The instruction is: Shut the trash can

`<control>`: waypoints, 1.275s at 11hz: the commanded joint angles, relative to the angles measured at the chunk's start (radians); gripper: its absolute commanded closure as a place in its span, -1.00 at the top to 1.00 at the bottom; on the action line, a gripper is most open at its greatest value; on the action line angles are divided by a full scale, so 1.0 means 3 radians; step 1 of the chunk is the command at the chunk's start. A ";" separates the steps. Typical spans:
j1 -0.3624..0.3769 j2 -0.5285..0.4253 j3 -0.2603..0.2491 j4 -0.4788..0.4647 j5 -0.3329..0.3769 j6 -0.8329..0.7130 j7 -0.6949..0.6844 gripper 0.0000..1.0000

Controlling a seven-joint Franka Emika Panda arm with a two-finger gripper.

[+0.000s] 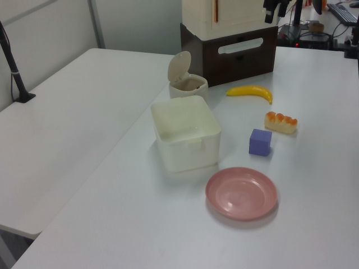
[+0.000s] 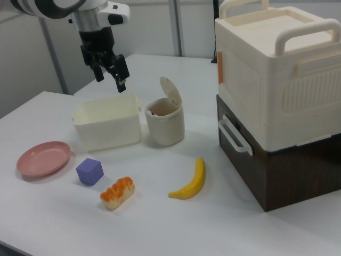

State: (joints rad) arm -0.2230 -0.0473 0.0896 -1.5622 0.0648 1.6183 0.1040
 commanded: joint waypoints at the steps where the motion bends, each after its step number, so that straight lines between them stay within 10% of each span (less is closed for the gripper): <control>1: 0.0053 -0.0011 -0.0023 -0.0049 0.0040 0.0036 0.0078 1.00; 14: 0.0038 -0.0021 -0.0033 -0.0034 0.0024 -0.0036 0.0083 1.00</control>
State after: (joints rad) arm -0.2219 -0.0417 0.0893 -1.5623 0.0648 1.6181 0.1059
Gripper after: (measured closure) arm 0.000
